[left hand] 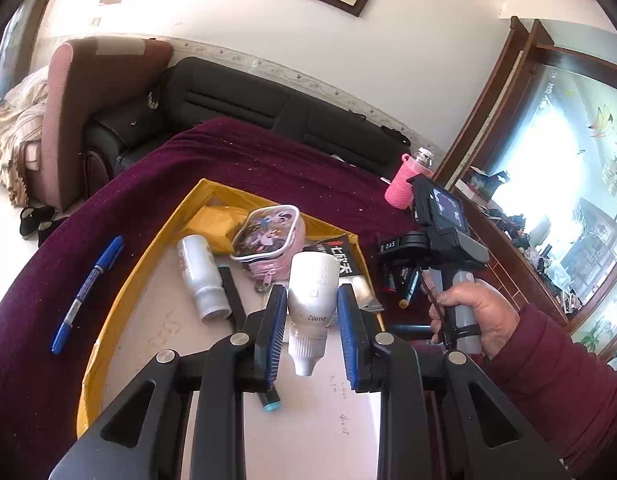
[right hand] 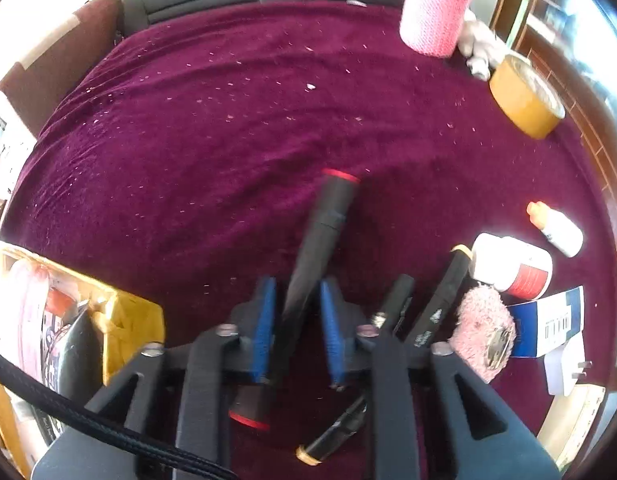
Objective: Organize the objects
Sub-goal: 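Grasp a black marker with the right gripper, then place the small bottle and the marker into the tray with both grippers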
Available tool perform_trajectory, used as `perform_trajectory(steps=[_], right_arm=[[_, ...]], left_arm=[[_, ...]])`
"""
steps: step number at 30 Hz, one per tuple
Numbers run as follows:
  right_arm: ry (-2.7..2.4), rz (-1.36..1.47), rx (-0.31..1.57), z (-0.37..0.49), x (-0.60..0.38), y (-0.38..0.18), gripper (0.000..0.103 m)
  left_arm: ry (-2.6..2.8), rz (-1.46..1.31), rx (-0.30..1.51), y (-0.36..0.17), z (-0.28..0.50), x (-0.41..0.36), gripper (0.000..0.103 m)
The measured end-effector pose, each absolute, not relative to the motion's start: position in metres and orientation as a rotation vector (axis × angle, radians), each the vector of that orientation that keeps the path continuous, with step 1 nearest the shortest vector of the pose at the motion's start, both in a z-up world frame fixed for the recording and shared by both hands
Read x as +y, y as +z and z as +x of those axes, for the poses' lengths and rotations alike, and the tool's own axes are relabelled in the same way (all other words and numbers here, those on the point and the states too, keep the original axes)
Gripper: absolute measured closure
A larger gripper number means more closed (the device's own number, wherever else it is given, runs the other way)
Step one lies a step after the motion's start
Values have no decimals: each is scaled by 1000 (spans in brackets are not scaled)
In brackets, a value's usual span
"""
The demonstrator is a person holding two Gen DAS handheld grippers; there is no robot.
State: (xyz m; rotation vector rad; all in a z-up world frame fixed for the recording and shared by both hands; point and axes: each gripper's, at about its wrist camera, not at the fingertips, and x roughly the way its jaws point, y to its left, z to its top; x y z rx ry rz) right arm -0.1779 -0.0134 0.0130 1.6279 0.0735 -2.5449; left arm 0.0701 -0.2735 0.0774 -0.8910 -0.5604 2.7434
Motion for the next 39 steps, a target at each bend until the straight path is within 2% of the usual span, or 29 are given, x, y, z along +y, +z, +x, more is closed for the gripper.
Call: perform_trajectory(steps=[2, 8, 16, 22, 29, 36, 38, 39], right_arm=[[-2545, 1616, 63, -174, -12, 14, 91], [-2460, 1539, -226, -155, 19, 32, 91], [-2293, 1403, -441, -108, 31, 67, 91], [-2085, 1389, -417, -48, -2, 70, 90], [-1979, 1467, -317, -16, -63, 39, 90], [-2043, 1490, -198, -16, -96, 24, 90], [-2097, 1477, -139, -14, -102, 26, 89], [-2100, 1475, -135, -13, -104, 27, 89]], left_arm=[[2756, -894, -570, 78, 77, -279, 81], [2754, -924, -631, 73, 87, -291, 81], [2718, -1023, -639, 65, 93, -276, 81], [2660, -1207, -593, 50, 72, -249, 81], [2669, -1428, -538, 17, 45, -242, 81], [2757, -1383, -521, 18, 48, -251, 81], [2780, -1356, -520, 23, 53, -251, 69], [2795, -1343, -522, 26, 56, -251, 68]])
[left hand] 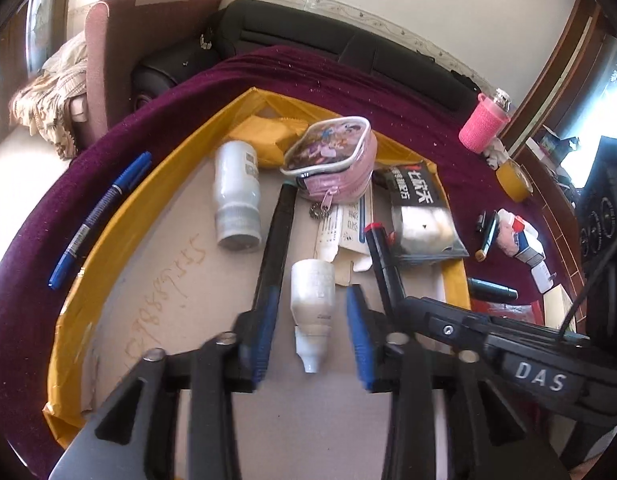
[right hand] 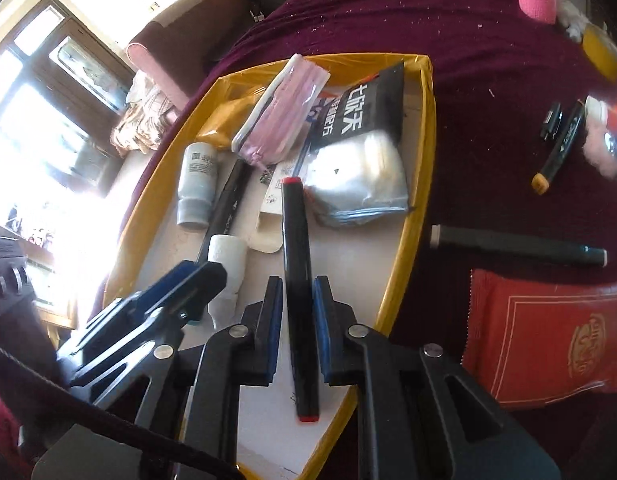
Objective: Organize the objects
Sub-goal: 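Place the small bottle and the marker into the tray with both grippers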
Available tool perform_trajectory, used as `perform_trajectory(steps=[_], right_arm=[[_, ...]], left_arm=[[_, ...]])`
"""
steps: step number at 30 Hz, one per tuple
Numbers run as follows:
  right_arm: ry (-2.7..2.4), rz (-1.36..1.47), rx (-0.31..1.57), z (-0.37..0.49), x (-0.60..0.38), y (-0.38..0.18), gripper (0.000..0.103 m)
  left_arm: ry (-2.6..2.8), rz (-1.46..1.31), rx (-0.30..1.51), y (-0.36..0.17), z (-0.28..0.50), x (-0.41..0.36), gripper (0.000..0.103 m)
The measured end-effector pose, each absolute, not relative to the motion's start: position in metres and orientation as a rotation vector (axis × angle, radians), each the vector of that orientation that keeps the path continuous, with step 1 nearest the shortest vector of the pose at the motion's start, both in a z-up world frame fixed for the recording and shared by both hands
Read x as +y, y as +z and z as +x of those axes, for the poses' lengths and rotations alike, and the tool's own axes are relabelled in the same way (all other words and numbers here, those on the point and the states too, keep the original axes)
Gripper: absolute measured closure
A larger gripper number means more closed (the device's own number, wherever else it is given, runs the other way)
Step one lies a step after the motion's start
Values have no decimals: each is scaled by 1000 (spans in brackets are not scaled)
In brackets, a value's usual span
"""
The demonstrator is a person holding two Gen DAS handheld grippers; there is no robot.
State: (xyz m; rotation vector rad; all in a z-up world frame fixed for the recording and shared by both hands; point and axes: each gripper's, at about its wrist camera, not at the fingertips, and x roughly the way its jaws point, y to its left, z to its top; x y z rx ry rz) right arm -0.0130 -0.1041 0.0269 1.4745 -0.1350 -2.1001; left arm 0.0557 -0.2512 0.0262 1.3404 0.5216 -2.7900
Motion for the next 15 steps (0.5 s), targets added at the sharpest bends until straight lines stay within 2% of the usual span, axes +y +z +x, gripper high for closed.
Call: perform_trajectory(steps=[5, 11, 15], right_arm=[[-2104, 1426, -213, -12, -98, 34, 78], [-2252, 1254, -306, 6, -60, 55, 54], [-2380, 1168, -332, 14, -24, 67, 51]], left_arm=[[-2802, 1238, 559, 46, 71, -256, 49], [-2798, 1085, 270, 76, 84, -227, 47], [-2824, 1018, 122, 90, 89, -202, 43]])
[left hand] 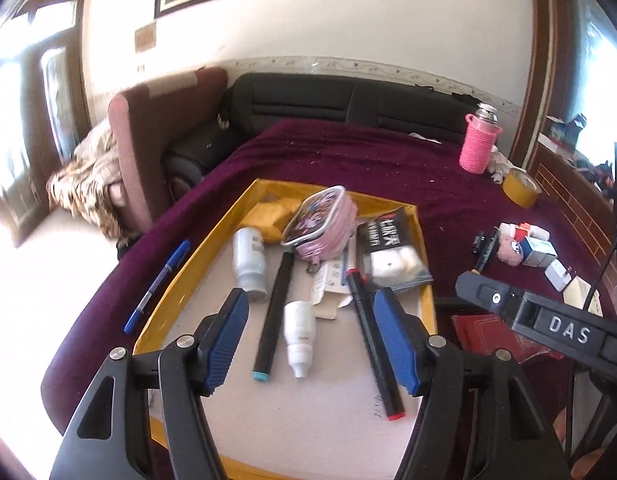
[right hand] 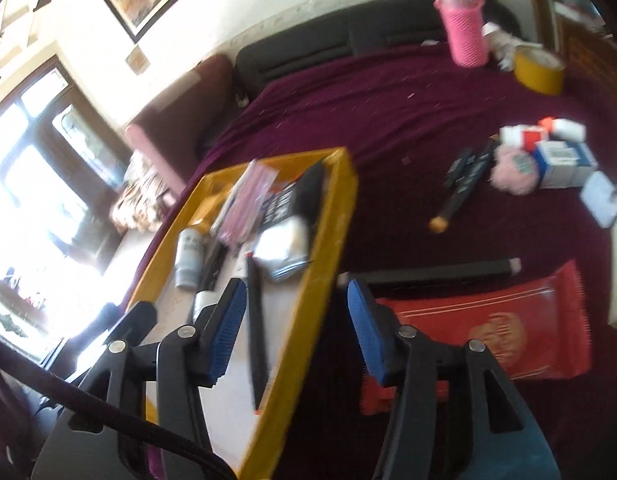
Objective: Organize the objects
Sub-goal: 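Place the small bottle and the marker into the tray with both grippers, then reach the left gripper to a black marker on the bed and grasp it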
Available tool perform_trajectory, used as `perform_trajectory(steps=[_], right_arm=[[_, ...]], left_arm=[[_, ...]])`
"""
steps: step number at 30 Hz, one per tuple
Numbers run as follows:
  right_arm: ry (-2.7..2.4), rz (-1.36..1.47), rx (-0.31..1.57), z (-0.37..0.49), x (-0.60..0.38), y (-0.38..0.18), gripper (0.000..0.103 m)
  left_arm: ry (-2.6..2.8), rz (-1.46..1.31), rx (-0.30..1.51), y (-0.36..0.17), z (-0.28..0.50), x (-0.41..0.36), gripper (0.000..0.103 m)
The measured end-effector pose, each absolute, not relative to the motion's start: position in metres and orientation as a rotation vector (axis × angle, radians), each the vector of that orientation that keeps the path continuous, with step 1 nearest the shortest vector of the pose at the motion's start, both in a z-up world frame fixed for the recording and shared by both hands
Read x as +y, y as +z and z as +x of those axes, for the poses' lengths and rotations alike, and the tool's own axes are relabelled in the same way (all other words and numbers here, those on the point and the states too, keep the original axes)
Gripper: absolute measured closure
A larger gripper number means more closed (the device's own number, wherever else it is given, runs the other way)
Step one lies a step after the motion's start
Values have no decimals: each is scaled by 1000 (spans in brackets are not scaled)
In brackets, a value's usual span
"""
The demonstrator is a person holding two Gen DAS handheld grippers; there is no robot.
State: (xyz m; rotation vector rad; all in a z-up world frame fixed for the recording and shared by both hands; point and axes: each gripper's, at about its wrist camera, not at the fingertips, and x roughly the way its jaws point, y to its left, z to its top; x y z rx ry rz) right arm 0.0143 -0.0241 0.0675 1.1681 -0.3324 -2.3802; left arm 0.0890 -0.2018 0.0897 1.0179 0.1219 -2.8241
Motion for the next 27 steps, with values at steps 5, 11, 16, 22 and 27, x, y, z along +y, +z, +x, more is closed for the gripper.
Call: perform_trajectory(steps=[5, 11, 16, 22, 27], right_arm=[[-2442, 1163, -394, 13, 19, 70, 50], [-2486, 1153, -461, 17, 74, 66, 46], [-2505, 1148, -509, 18, 104, 63, 46], [-2528, 1134, -549, 19, 134, 62, 46], [-2566, 1114, -581, 16, 163, 65, 46]], left_arm=[[-2822, 1059, 53, 92, 84, -174, 40], [-2790, 1099, -32, 90, 81, -142, 40], [-2787, 1119, -135, 89, 80, -110, 40], [-2787, 1154, -236, 85, 74, -79, 40], [-2777, 1190, -281, 78, 69, -63, 41]])
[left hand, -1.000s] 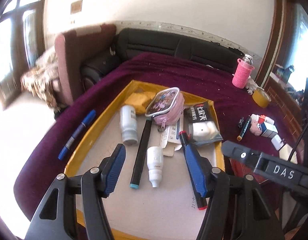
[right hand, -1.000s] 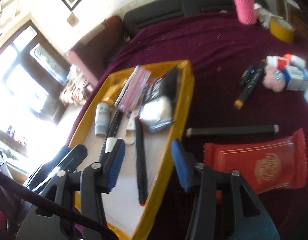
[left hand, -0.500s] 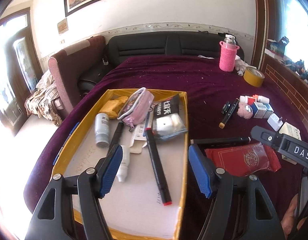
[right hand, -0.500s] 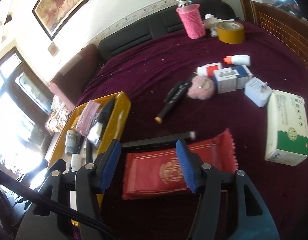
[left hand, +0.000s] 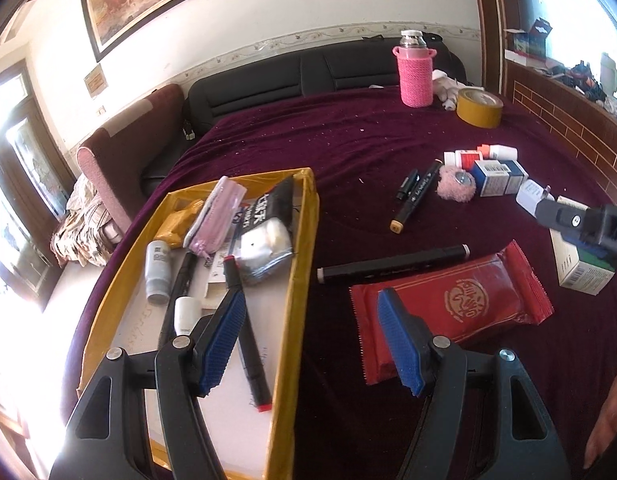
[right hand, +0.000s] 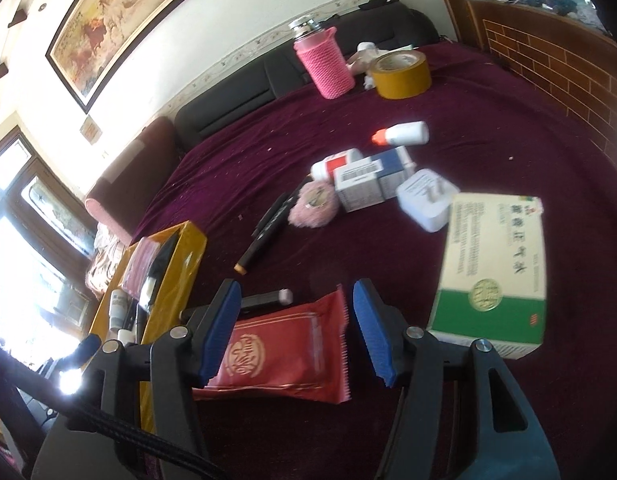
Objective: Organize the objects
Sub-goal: 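Reach the left gripper to a black marker on the bed and grasp it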
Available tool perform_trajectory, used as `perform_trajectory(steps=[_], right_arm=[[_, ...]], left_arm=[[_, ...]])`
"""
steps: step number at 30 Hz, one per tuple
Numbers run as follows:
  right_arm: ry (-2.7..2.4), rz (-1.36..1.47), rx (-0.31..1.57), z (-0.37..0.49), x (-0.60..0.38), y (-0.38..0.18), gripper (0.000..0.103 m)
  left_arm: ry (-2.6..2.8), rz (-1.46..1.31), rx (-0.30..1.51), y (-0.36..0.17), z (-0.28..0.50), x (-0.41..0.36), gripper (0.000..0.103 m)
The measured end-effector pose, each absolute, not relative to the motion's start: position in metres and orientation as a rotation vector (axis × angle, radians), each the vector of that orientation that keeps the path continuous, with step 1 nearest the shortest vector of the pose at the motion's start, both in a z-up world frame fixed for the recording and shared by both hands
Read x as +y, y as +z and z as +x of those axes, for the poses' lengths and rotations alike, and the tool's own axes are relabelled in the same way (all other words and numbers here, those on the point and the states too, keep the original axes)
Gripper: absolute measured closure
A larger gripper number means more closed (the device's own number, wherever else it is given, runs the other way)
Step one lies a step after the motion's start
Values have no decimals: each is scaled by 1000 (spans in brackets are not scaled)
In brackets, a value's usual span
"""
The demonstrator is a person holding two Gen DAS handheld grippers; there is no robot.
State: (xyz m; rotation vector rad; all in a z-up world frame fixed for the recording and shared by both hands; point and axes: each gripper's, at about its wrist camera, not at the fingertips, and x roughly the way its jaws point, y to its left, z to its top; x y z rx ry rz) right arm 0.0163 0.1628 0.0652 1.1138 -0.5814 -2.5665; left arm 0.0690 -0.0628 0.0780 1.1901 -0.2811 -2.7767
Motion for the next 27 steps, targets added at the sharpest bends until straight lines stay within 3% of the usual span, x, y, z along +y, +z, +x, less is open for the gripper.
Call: perform_trajectory(steps=[10, 18, 27], right_arm=[[-2606, 1098, -621, -2, 203, 71, 46], [-2747, 979, -576, -55, 235, 104, 40], [-2667, 1053, -800, -70, 274, 64, 39]], left_arm=[[-2749, 1255, -347, 66, 59, -46, 41], [-2800, 1467, -200, 72, 10, -50, 41], [-2792, 1576, -435, 37, -74, -5, 41]])
